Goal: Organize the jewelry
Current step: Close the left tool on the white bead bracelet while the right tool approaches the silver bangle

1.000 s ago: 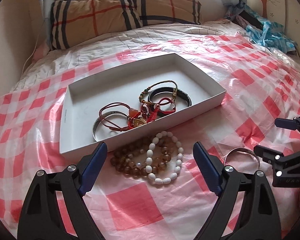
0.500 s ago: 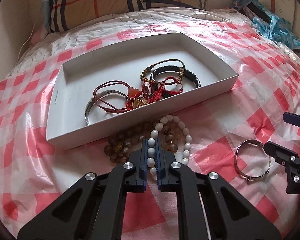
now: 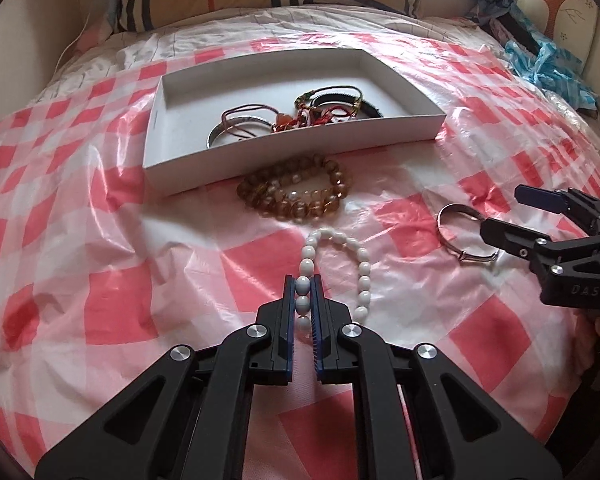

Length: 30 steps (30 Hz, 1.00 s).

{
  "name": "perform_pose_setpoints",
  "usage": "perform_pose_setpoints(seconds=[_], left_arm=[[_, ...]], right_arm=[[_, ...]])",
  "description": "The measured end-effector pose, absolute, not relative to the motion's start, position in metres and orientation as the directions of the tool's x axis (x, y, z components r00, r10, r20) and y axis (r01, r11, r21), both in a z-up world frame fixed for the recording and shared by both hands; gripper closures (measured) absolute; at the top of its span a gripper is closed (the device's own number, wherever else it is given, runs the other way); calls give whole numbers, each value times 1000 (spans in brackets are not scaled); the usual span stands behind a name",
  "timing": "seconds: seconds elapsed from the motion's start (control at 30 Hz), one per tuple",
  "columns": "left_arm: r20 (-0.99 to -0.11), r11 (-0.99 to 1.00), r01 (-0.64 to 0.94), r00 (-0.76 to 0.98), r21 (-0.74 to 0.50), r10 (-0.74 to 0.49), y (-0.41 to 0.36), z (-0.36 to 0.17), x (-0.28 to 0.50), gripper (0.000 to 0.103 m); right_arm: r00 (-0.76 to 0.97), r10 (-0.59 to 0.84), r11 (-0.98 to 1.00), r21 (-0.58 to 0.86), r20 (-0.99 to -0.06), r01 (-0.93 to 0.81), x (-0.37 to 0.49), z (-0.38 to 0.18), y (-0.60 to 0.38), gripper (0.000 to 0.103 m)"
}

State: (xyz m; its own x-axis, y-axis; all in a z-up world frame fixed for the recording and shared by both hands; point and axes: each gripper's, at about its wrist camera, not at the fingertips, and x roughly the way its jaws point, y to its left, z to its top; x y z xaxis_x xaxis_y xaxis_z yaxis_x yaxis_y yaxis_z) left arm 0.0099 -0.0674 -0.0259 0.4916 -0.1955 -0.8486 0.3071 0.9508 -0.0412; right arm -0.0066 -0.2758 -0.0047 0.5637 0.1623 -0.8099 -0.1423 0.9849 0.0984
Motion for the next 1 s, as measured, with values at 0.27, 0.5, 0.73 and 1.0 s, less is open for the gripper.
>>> perform_pose_setpoints(seconds=[0.27,0.5,0.73,1.0], left_arm=[[-859,953,303,483,-16,-168,-69,-35,13,96],[-862,954,299,481,-14,-163,-71,-38,16,85],[-861,950,312,474,-32,-185,-70,-39,16,85],[-863,943,332,469,-24,-188,-74,-41,16,93]], right_arm=[[513,193,971,87,-836,-223,-3,-17,-255,17],[482,228,959,108,-846,-263,-5,-22,-249,43],[499,216,960,89,-839,-266,-6,-20,-245,43],[495,287,955,204,-820,-216,-3,-16,-264,37]])
